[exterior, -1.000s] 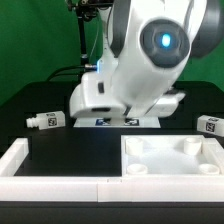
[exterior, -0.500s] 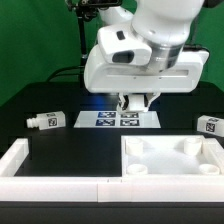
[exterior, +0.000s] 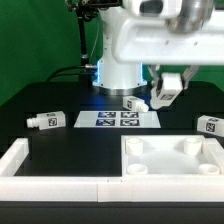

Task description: Assemble one leg

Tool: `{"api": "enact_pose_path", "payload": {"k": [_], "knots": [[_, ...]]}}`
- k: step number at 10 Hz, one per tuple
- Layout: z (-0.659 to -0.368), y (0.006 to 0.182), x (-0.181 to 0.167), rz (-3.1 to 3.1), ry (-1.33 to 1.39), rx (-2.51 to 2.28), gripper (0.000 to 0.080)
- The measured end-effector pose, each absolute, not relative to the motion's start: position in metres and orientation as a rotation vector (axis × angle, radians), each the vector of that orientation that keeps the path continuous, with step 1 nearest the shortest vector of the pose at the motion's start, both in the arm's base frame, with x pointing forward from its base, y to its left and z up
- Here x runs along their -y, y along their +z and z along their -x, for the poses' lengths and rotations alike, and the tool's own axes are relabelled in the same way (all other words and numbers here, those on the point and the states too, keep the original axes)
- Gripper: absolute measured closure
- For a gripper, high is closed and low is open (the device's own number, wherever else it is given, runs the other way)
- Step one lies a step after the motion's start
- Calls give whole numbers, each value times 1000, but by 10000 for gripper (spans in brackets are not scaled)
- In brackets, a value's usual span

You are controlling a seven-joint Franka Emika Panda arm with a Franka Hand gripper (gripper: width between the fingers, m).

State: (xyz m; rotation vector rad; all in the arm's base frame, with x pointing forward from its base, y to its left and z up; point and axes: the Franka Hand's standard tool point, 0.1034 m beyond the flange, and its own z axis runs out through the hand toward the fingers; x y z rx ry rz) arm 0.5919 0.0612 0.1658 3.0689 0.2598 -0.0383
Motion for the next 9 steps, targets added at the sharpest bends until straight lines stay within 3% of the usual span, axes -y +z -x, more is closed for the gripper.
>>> {"api": "enact_pose_path", "payload": {"k": [1,5,9], "knots": [[-586,171,-64,-3080,94,-258,512],[-593,164,-67,-3068,514,-270,512],[-640,169,-87,-3013,946,-232,512]]}}
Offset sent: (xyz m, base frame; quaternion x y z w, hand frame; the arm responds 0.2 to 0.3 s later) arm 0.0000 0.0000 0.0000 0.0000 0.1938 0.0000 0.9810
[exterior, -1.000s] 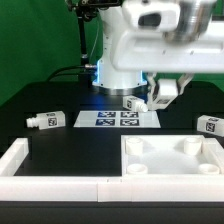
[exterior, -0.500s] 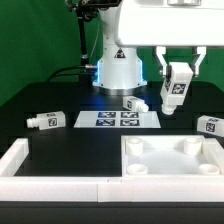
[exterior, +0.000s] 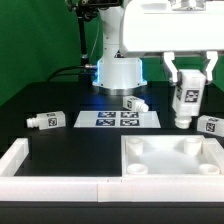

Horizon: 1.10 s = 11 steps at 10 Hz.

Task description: Assemble one leg

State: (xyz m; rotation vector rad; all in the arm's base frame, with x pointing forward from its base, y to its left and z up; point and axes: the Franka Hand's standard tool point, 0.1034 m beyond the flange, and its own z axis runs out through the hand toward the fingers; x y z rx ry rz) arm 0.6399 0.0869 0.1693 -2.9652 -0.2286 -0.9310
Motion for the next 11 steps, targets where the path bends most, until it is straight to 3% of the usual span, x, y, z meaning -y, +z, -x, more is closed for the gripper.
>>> {"api": "enact_pose_path", "payload": {"k": [5,11], "knots": [[-630,154,-80,2970,-947,272,512],[-626,134,-99,2951,-949,303,512]]}}
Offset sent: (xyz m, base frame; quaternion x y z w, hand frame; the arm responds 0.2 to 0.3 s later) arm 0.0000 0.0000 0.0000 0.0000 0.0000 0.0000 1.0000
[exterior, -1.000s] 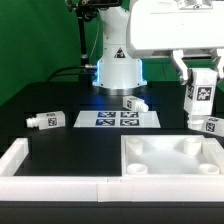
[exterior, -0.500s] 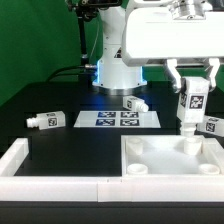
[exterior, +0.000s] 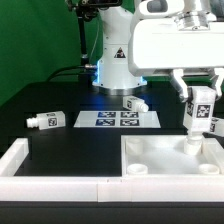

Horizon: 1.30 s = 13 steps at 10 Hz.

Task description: Assemble one leg

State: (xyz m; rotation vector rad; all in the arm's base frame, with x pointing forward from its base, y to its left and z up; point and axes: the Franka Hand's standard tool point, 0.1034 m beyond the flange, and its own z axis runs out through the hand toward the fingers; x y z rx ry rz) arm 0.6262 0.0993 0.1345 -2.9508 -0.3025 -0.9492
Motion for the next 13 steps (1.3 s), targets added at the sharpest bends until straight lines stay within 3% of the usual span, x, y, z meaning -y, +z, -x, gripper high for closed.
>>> {"api": "enact_pose_path", "payload": {"k": [7,13], "knots": [[-633,101,-120,2939,-939,320,512],[-638,101,-115,2950,-952,405,512]]}}
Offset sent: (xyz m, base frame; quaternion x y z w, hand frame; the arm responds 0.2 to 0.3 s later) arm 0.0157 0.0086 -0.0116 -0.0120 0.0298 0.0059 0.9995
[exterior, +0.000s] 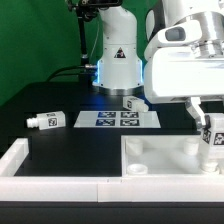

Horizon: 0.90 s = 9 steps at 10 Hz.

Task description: Assemble one leg

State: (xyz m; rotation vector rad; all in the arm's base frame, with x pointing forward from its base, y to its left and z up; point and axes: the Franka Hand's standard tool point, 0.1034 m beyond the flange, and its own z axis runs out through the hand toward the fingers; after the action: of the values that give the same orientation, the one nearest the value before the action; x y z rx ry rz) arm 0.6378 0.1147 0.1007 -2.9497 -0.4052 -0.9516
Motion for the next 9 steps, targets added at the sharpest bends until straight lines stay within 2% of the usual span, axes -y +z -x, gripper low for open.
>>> {"api": "enact_pose_path", "payload": {"k": [9], "knots": [[-636,98,-116,2963,-912,457,512]]}}
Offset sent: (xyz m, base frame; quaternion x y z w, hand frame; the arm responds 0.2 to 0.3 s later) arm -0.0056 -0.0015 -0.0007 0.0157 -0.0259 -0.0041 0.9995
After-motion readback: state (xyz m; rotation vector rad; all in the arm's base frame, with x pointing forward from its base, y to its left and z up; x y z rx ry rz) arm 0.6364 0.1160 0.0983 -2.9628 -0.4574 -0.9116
